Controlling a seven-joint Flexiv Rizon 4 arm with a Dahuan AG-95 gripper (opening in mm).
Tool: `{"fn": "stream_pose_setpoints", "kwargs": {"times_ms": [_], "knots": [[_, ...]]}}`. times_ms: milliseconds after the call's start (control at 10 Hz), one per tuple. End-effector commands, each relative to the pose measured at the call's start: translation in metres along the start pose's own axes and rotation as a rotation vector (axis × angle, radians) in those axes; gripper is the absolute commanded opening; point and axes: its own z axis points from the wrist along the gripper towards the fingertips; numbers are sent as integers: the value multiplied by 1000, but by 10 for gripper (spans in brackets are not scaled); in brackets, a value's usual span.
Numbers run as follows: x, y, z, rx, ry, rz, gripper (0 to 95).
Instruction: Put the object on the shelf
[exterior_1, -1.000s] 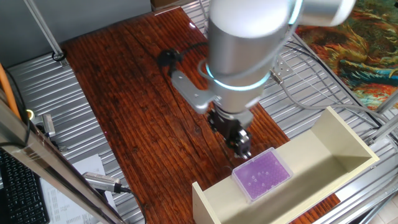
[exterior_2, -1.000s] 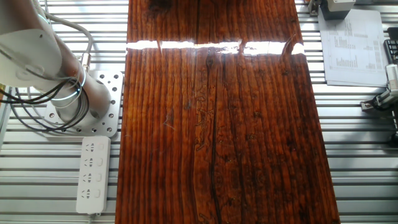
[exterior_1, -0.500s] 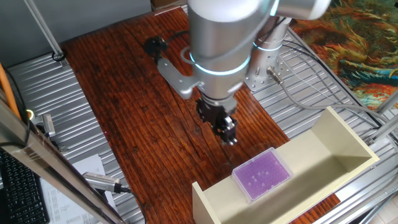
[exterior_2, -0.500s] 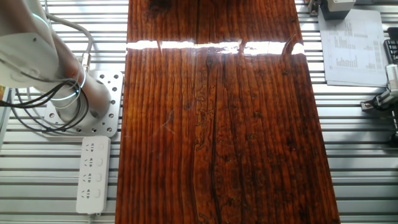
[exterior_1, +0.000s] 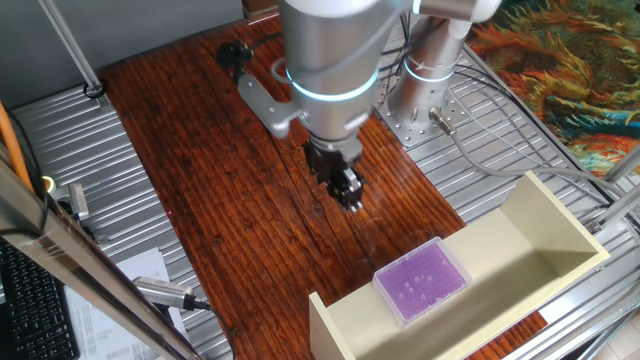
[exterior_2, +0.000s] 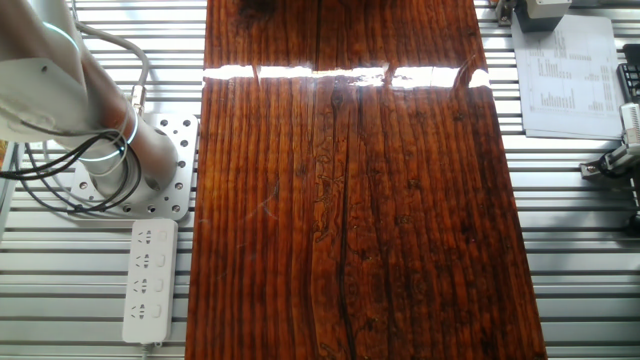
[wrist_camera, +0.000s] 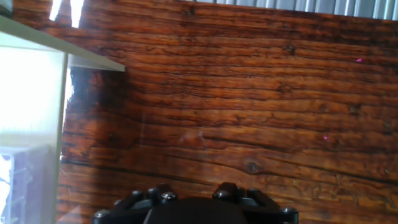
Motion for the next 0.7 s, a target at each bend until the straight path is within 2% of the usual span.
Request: {"fn": "stream_pose_setpoints", "kwargs": {"times_ms": [100, 700], "knots": [[1, -2, 0, 0, 25, 37, 0], [2, -6, 1, -4, 17, 65, 0]]}}
